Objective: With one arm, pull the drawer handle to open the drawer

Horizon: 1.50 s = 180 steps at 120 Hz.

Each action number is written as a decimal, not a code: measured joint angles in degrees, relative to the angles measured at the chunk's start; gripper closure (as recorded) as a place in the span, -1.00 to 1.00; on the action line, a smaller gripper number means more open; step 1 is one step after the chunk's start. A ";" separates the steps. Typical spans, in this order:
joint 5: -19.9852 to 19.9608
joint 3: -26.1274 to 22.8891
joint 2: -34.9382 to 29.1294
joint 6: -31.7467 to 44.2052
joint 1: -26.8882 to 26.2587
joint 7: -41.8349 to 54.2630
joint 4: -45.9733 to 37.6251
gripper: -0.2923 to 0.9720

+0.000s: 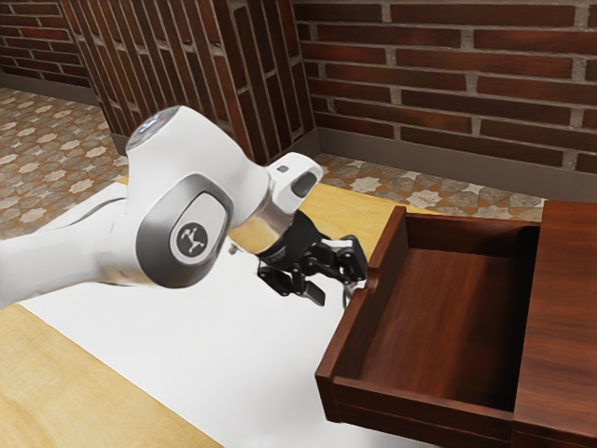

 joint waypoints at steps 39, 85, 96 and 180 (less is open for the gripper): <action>-4.11 0.00 -1.47 2.98 0.19 5.13 -2.44 -0.41; 1.14 -0.03 -3.44 3.50 0.15 0.72 -4.32 -0.29; 1.55 -0.03 -3.81 3.50 0.13 -0.65 -4.74 -0.28; 10.63 0.30 -7.77 -13.14 -2.12 -16.13 12.14 -0.45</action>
